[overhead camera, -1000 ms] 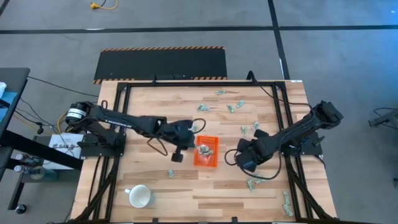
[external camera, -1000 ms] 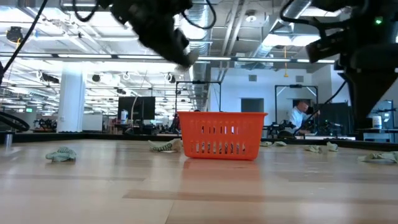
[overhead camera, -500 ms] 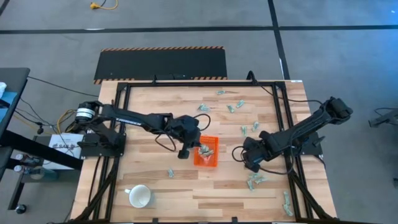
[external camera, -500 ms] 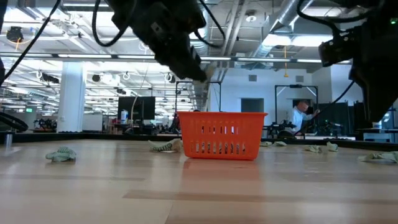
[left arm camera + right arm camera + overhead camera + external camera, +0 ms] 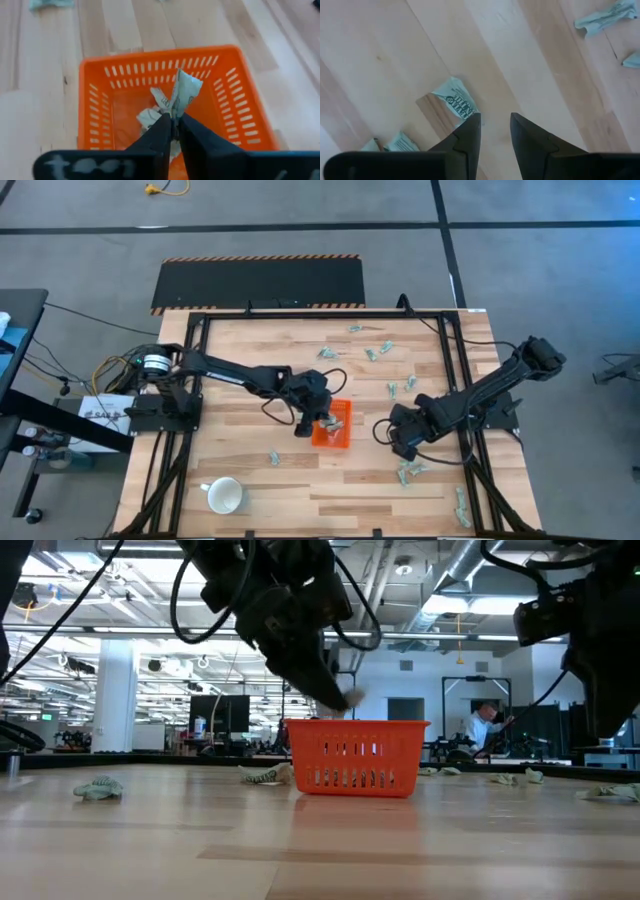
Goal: Pick and place Stevia / Truvia into bins
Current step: Put the stevia packet into the orange bin
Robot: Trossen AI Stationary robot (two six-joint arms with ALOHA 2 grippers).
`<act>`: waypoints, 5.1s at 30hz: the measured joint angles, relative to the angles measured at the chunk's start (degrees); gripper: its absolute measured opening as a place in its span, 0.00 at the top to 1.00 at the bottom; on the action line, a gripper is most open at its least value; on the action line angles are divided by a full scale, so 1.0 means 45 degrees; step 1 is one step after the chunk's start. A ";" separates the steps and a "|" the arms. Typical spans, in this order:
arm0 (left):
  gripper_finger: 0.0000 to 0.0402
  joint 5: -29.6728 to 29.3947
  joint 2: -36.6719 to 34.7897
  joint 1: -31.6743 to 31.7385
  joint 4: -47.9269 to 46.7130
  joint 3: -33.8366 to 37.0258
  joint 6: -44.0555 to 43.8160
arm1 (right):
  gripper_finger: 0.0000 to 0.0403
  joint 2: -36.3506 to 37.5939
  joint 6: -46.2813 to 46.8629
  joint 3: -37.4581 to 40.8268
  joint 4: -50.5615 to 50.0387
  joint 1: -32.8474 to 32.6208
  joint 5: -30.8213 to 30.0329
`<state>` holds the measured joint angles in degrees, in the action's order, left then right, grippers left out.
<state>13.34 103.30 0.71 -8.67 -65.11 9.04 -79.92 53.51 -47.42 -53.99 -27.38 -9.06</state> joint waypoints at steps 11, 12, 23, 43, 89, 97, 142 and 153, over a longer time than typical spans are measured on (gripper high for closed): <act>0.65 -0.0071 -0.0507 0.0015 -0.0948 -0.0023 0.0141 | 0.70 0.0000 -0.0435 -0.0005 -0.0026 -0.0182 -0.0201; 0.64 -0.0071 -0.0694 0.0015 -0.1330 -0.0023 0.0145 | 0.67 0.0000 -0.0460 -0.0005 0.0068 -0.0235 -0.0205; 0.61 -0.0091 -0.2731 -0.0024 -0.5137 0.0033 -0.0271 | 0.47 0.0000 -0.1334 -0.0010 0.0717 -0.1034 -0.0380; 0.61 -0.0042 -0.2981 -0.0068 -0.5856 0.0997 -0.0627 | 0.53 -0.3121 -0.2562 -0.0084 0.1268 -0.0123 0.1098; 0.61 -0.1129 -0.3549 -0.1225 -0.5838 0.1360 -0.0825 | 0.97 -0.3235 -0.6809 -0.4740 0.1672 0.1057 -0.2376; 0.61 -0.1159 -0.3549 -0.1413 -0.4384 0.2175 -0.0787 | 0.95 -0.3225 -0.8897 -0.4799 0.4465 0.2350 -0.1100; 0.61 -0.1825 -0.3549 -0.1399 -0.3899 0.2207 0.0103 | 0.65 -0.3346 0.0789 -0.4803 -0.2865 -0.2169 0.1054; 0.61 -0.1825 -0.3549 -0.1399 -0.3874 0.2207 0.0437 | 0.54 -0.4349 0.1370 -0.4779 -0.2940 -0.3405 0.1044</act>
<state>5.13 87.33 -5.58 -26.11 -55.18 11.01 -99.49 59.67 -68.93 -67.22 -42.70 -4.36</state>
